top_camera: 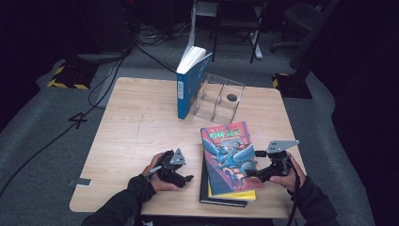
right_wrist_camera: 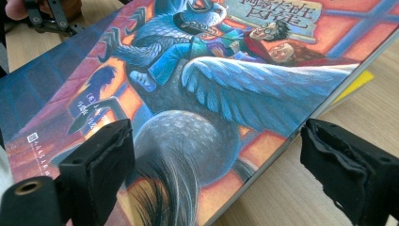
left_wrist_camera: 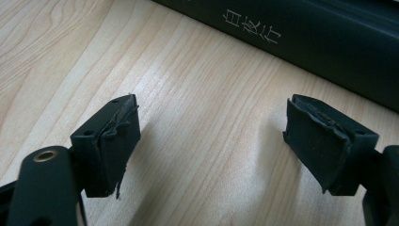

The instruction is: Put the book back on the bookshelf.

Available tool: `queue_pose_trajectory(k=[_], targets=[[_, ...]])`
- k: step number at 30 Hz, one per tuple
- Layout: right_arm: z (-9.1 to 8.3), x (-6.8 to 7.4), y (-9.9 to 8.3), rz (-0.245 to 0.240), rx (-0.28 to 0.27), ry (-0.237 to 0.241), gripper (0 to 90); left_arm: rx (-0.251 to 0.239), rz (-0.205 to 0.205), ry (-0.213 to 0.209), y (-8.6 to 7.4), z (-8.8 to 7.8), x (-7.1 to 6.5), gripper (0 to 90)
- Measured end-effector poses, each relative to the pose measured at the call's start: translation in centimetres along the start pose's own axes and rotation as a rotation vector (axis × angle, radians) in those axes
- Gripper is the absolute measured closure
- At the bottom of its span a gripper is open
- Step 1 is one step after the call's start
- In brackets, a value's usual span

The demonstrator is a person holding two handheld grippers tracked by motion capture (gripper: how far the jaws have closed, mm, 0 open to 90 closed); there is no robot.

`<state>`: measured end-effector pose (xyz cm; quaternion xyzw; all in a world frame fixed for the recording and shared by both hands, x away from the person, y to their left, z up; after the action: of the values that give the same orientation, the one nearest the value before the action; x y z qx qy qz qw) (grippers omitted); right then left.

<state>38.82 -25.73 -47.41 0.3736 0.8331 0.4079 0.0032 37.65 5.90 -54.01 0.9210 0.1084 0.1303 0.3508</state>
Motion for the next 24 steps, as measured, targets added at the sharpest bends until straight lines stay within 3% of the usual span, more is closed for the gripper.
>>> queue_pose_trajectory(k=[5,13,16,20,24], targets=[[-0.8,0.3,0.7,-0.016,-0.040,0.018,15.2,-0.001,-0.003,0.000,0.2,0.2,0.1,18.1],[-1.0,0.3,2.0,-0.029,-0.053,0.043,15.3,0.001,-0.004,0.003,0.4,0.4,0.3,18.2],[-0.3,-0.3,2.6,-0.009,-0.039,0.065,17.9,0.000,-0.008,0.003,0.6,0.6,0.4,18.4],[1.4,-1.0,3.0,-0.010,0.005,0.052,19.8,-0.004,-0.013,0.008,0.7,0.8,0.8,19.6],[2.4,-1.1,3.6,-0.005,-0.016,0.082,29.2,-0.011,-0.029,0.018,0.8,1.0,1.4,22.8]])
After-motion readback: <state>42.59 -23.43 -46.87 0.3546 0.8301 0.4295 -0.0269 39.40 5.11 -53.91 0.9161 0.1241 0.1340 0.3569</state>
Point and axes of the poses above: each handheld gripper's, and its own axes: z roughly forward along the jaws, y roughly out of its top, x roughly to its left, the point moved 5 cm from there along z, roughly forward along the jaws, and after that the axes turned 15 degrees about z, right-handed, at the moved point
